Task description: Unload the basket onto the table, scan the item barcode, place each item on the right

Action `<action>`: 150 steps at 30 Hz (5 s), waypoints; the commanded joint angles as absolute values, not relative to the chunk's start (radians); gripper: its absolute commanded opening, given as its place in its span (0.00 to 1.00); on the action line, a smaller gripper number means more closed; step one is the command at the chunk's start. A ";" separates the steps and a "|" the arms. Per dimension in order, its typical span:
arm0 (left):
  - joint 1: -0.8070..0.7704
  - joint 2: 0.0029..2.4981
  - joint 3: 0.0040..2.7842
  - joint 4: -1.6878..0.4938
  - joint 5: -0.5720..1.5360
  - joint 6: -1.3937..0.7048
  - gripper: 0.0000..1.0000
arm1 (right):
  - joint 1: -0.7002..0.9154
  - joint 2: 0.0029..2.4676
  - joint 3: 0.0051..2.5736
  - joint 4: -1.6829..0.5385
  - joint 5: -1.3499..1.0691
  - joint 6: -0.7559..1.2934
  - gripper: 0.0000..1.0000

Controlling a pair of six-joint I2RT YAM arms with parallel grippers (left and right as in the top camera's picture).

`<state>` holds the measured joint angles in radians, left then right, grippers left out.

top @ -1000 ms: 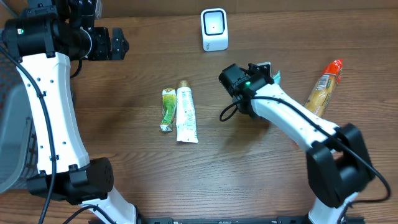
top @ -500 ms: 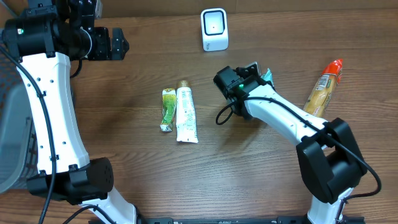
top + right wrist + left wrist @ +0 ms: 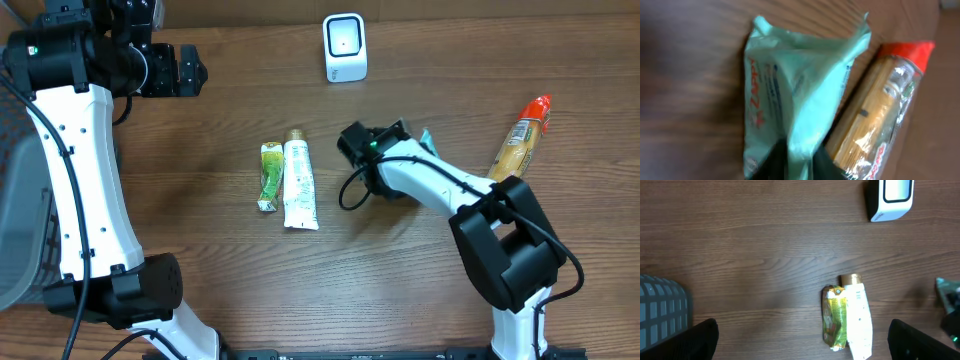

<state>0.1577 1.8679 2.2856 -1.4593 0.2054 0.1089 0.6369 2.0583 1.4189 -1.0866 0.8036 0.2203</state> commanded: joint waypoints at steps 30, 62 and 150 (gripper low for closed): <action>0.157 1.859 2.292 -1.459 0.207 0.128 0.99 | 0.360 1.937 1.724 -1.306 -0.083 0.043 0.70; 0.157 1.859 2.292 -1.459 0.206 0.128 1.00 | 0.457 2.110 1.570 -1.000 -0.220 -0.146 0.51; 0.157 1.859 2.292 -1.459 0.206 0.128 0.99 | 0.202 2.022 1.283 -0.760 -0.154 0.053 0.23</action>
